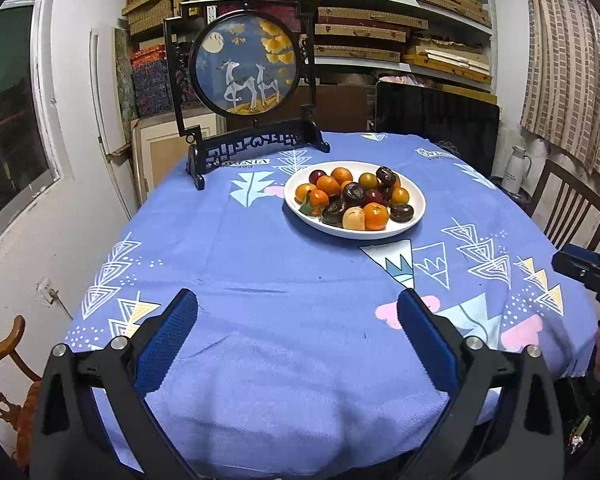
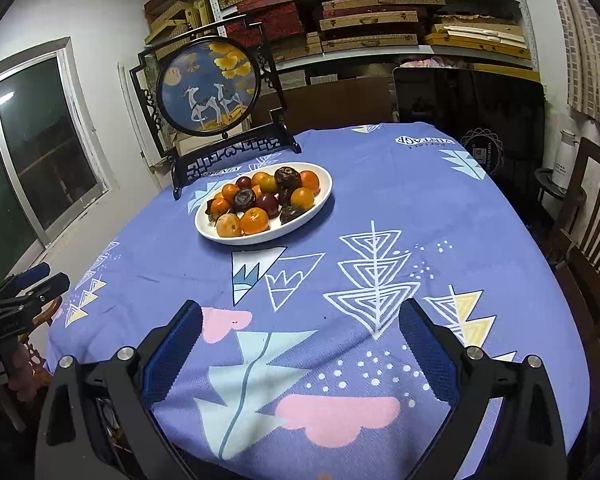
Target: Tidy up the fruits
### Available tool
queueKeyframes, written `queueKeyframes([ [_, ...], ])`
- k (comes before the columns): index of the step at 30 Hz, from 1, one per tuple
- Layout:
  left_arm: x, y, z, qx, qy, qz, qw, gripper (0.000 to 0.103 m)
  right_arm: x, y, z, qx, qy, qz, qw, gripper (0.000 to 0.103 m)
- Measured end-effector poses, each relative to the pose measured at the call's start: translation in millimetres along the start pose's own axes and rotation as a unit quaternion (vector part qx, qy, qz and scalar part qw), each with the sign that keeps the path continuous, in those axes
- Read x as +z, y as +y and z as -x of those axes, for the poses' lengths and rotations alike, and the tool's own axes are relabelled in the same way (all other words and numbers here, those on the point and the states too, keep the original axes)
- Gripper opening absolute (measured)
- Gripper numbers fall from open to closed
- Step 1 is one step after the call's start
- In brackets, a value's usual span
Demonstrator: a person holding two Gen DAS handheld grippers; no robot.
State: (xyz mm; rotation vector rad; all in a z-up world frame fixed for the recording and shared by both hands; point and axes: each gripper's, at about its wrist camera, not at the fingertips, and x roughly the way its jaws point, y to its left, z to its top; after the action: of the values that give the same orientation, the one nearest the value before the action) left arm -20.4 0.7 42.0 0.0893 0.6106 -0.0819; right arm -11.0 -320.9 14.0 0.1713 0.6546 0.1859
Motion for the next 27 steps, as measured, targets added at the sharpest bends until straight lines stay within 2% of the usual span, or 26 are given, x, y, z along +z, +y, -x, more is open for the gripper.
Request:
queueKeyframes([
  [18, 3.5, -2.0, -6.5, 0.002, 0.007, -0.001, 1.0000, 0.098, -4.0, -6.4, 0.8, 0.005, 0.002, -0.004, 1.000, 0.099],
  [22, 4.1, -5.3, -4.8, 0.018, -0.007, -0.011, 0.9998, 0.098, -7.5, -6.5, -1.8, 0.008, 0.008, -0.004, 1.000, 0.099],
  [27, 4.9, -7.0, 0.1, 0.013, -0.022, -0.019, 0.9995, 0.098, -8.5, -7.0, -0.7, 0.008, 0.007, -0.006, 1.000, 0.099],
])
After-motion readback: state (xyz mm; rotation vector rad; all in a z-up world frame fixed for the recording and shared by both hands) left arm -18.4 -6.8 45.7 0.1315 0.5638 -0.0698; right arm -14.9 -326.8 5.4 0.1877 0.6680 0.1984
